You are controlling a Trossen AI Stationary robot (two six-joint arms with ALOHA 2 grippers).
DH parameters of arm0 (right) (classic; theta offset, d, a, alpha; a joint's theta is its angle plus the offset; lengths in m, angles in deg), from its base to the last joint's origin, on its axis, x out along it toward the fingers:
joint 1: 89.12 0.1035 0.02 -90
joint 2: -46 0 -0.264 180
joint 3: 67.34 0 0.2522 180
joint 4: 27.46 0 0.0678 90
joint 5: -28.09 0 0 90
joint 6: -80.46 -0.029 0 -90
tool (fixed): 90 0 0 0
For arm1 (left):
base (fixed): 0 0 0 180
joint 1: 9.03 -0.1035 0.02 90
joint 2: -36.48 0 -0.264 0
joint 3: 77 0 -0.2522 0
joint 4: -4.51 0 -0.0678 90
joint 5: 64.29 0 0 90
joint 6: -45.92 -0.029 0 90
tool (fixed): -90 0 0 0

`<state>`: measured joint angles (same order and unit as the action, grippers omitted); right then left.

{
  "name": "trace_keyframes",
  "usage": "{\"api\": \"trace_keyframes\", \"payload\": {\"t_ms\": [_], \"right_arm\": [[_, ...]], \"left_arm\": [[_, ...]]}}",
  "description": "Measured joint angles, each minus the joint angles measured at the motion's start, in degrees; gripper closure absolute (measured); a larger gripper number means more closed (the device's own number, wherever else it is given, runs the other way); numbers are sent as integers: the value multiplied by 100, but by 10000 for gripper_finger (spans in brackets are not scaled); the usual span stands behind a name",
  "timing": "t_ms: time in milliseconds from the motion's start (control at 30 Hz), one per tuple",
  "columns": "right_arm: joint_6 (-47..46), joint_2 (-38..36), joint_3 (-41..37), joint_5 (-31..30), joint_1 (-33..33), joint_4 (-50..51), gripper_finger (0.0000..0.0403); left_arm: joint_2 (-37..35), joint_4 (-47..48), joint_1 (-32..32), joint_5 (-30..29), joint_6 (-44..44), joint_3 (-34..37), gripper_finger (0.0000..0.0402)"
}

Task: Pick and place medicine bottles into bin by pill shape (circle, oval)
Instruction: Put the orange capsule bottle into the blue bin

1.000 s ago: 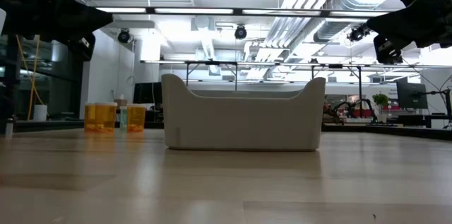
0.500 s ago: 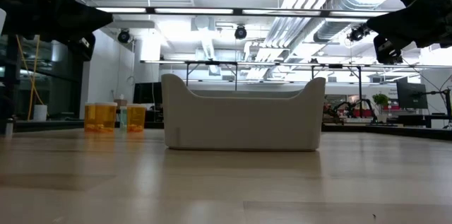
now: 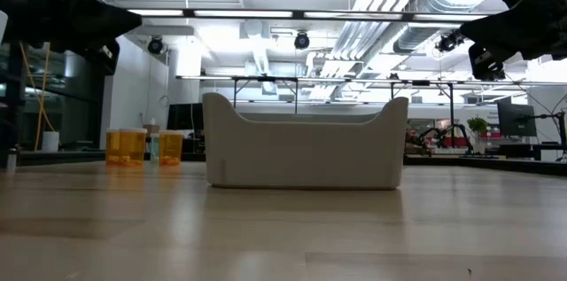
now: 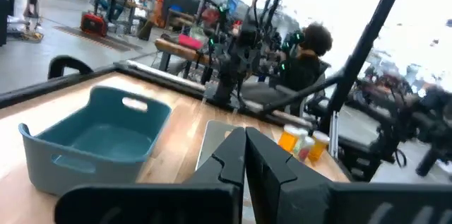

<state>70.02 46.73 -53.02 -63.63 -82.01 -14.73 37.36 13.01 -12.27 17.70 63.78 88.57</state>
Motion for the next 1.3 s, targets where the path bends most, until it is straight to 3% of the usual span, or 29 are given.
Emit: {"api": "trace_keyframes", "payload": {"t_ms": [133,233,433,567,700,867,1000,1300], "right_arm": [[0,0,-2,0,0,-1,402],[2,0,-1,0,0,-1,402],[0,0,-2,0,0,-1,402],[1,0,0,0,-1,-1,402],[2,0,0,0,0,-1,402],[2,0,-1,0,0,-1,402],[2,0,-2,0,0,-1,402],[0,0,0,0,0,1,402]], "left_arm": [[281,-1597,-1,-607,-254,-19,401],[812,-1745,-14,-748,-788,-406,393],[2745,610,-451,-2322,-1693,-2276,330],[3971,2535,-1079,-2937,-1382,-3490,268],[4934,4100,-1726,-2488,-799,-4285,210],[5747,4979,-2378,-1062,-754,-4721,163],[6161,5480,-2835,-218,-925,-4851,150],[6664,5827,-3511,407,-1685,-4856,149]]}}
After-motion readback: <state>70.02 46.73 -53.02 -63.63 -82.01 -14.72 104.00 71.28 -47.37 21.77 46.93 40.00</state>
